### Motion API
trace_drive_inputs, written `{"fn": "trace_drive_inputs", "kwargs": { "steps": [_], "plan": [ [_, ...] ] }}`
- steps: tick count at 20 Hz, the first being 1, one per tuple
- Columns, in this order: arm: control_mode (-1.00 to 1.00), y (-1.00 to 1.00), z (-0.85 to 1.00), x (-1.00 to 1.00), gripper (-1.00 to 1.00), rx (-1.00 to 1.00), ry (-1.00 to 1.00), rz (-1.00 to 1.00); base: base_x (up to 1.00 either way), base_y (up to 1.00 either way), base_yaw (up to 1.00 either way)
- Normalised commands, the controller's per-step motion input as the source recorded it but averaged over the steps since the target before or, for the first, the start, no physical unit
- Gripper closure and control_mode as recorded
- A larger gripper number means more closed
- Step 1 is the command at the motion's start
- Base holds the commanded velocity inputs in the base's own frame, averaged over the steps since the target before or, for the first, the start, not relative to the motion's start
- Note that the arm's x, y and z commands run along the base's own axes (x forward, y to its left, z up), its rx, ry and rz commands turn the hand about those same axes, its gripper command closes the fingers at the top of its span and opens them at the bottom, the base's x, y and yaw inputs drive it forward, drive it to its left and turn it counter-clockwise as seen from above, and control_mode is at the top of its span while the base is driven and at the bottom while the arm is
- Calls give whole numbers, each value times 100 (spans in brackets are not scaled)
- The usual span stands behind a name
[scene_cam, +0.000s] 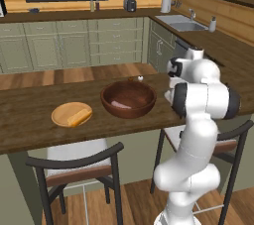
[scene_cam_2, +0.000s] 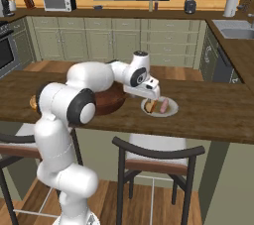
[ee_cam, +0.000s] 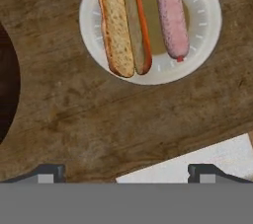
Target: Place one bun and one sausage from the bowl on each plate.
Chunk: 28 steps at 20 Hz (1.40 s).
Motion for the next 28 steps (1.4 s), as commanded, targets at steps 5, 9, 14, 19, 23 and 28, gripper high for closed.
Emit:
{"fn": "trace_drive_inputs", "kwargs": {
  "steps": [5, 9, 14, 19, 23, 28],
  "plan": [
    [-100, 90, 26, -3, -100, 0, 0, 2, 0, 0, 0],
    [-100, 86, 6, 0, -100, 0, 2, 5, 0, 0, 0],
    [-100, 78, 0, 23, -100, 0, 0, 9, 0, 0, 0],
    [-100, 57, 0, 40, -100, 3, 8, 28, 0, 0, 0],
    [-100, 52, -10, 36, -100, 2, 8, 42, 0, 0, 0],
    [-100, 48, -6, 29, -100, 5, 2, 34, 0, 0, 0]
  ]
}}
